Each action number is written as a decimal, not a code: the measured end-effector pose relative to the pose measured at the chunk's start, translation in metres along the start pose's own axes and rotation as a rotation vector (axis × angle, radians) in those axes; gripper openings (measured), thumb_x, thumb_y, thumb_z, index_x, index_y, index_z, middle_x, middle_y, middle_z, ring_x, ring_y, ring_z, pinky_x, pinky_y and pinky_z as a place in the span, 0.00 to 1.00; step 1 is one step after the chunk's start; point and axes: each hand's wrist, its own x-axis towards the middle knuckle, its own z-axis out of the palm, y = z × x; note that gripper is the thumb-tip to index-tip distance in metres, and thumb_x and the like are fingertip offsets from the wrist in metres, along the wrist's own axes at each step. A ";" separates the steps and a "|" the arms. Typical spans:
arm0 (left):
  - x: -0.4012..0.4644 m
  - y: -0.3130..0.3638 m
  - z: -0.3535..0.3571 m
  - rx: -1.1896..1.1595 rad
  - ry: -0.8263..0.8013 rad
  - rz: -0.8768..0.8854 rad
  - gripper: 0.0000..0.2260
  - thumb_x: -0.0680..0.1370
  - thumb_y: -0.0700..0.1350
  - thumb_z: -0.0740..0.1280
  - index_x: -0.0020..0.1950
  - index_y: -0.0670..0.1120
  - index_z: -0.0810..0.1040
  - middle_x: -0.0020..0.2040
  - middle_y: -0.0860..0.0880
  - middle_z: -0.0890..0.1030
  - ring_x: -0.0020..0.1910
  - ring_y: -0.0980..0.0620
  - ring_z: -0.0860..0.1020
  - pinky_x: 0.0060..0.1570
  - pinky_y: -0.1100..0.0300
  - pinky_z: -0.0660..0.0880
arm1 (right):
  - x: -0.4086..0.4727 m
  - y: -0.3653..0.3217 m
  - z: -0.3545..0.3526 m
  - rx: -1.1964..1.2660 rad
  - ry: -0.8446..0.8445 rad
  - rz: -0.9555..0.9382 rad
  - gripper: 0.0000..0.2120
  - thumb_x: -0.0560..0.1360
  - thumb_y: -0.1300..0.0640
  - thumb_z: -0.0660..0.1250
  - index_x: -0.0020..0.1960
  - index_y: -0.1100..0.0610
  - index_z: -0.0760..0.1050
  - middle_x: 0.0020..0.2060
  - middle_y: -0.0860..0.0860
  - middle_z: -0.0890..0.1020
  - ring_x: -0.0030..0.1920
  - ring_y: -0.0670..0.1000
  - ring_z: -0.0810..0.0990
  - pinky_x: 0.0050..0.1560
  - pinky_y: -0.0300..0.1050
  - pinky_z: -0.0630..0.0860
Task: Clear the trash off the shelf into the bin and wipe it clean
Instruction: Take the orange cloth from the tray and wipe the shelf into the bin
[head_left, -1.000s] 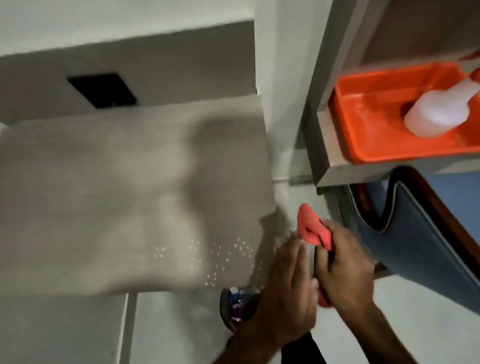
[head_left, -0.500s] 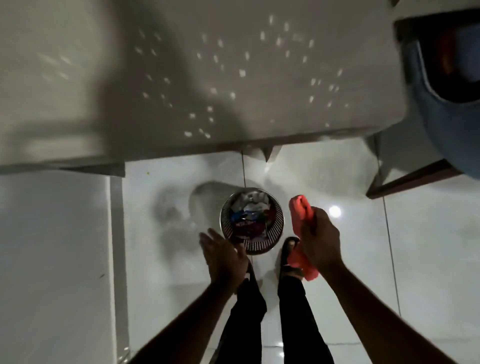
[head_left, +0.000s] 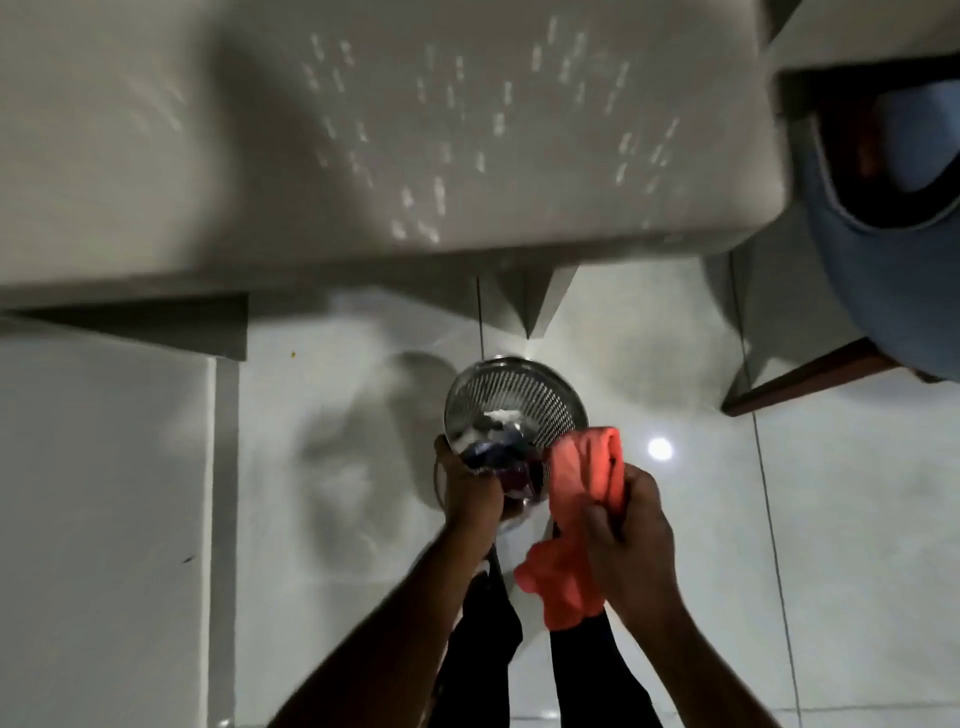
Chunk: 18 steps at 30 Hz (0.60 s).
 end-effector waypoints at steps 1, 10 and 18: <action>-0.018 0.010 -0.008 0.011 0.007 0.018 0.29 0.77 0.33 0.61 0.75 0.55 0.61 0.61 0.48 0.80 0.48 0.46 0.80 0.27 0.69 0.74 | -0.008 -0.010 -0.014 0.071 0.040 0.056 0.15 0.73 0.59 0.70 0.54 0.47 0.70 0.42 0.45 0.81 0.39 0.42 0.81 0.36 0.38 0.74; -0.186 0.118 -0.091 -0.236 -0.080 -0.051 0.24 0.80 0.48 0.66 0.70 0.64 0.59 0.58 0.38 0.80 0.39 0.36 0.86 0.35 0.38 0.83 | -0.074 -0.178 -0.151 1.146 -0.374 0.290 0.16 0.74 0.55 0.69 0.60 0.58 0.79 0.51 0.61 0.86 0.47 0.58 0.87 0.46 0.55 0.82; -0.231 0.200 -0.119 -0.421 -0.022 -0.003 0.26 0.79 0.39 0.65 0.70 0.59 0.58 0.59 0.41 0.79 0.50 0.36 0.83 0.34 0.38 0.84 | -0.045 -0.320 -0.200 0.297 0.145 -0.391 0.21 0.70 0.64 0.66 0.58 0.45 0.77 0.43 0.45 0.84 0.42 0.50 0.83 0.40 0.42 0.76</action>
